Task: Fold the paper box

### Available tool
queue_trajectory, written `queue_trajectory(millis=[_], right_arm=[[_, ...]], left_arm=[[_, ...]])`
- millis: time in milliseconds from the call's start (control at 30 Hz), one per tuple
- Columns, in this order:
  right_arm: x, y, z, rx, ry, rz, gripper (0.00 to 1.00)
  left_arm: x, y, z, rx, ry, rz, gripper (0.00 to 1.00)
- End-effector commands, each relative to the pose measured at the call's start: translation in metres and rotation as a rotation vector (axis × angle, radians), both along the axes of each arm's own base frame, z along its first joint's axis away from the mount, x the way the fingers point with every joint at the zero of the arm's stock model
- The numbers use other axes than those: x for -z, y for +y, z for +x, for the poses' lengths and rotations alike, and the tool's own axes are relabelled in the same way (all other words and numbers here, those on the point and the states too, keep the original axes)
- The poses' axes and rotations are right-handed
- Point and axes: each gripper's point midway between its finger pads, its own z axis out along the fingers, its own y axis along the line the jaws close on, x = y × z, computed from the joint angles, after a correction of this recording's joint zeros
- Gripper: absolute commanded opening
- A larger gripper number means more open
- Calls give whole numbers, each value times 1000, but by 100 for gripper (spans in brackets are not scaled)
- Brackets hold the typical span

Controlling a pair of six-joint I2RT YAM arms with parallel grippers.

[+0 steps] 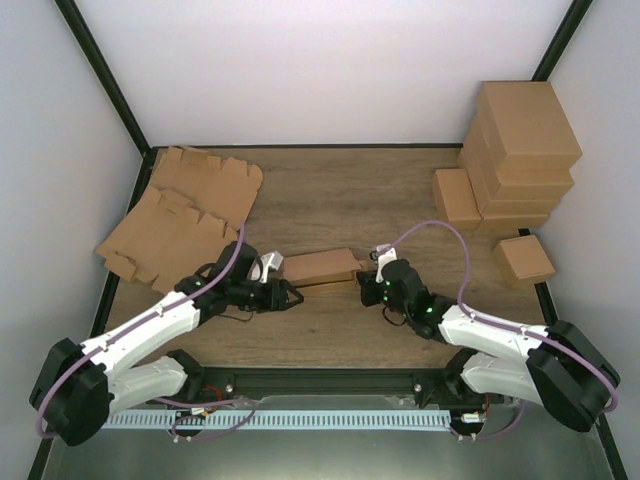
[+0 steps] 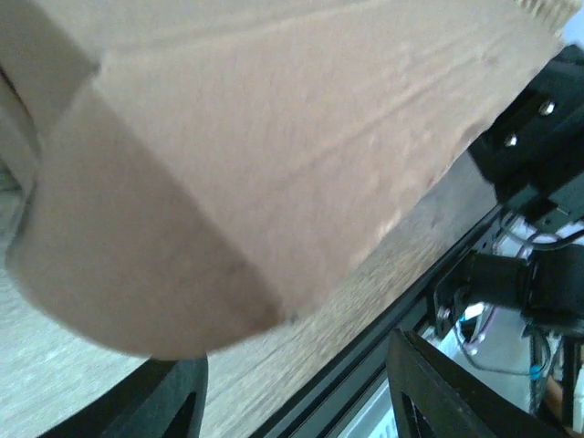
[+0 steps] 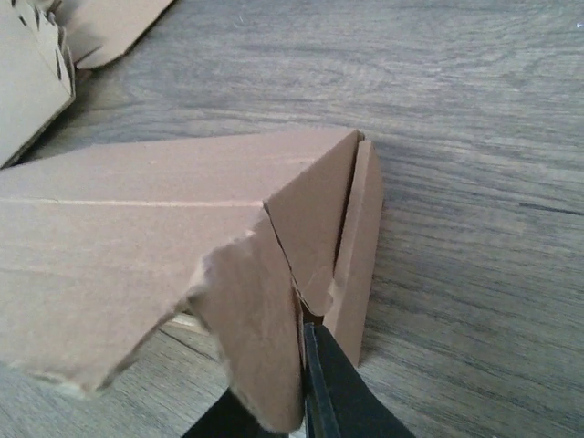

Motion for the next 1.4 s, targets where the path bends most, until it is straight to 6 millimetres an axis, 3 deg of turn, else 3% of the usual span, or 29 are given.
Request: queue_trajectory(millis=[0, 133, 233, 300, 433, 633, 833, 1000, 1133, 1233, 1367], right_arm=[[-5, 2, 3, -2, -11, -34, 7], [-2, 1, 1, -12, -8, -38, 9], [-1, 2, -1, -24, -6, -41, 14], [1, 4, -2, -44, 0, -46, 24], [4, 5, -7, -67, 13, -52, 46], [2, -2, -20, -99, 18, -56, 57], [-23, -17, -26, -60, -23, -35, 72], [-61, -21, -20, -29, -72, -24, 84], [-86, -13, -7, -25, -61, -41, 91], [-89, -1, 7, -59, 10, -40, 91], [-70, 11, 28, -94, 158, -37, 81]], left_arm=[[4, 14, -26, 95, 71, 103, 60], [-9, 35, -41, 98, 86, 196, 67], [-25, 39, -40, 82, 66, 202, 70], [-41, 39, -30, 39, 13, 185, 72], [-50, 34, -11, -24, -11, 127, 72], [-72, 32, 24, -103, -79, 53, 72], [-66, 38, 50, -144, -86, 46, 73], [-60, 35, 66, -137, -91, 48, 55], [-55, 34, 77, -133, -100, 69, 45], [-46, 33, 83, -121, -87, 94, 44], [-32, 29, 86, -102, -56, 106, 40]])
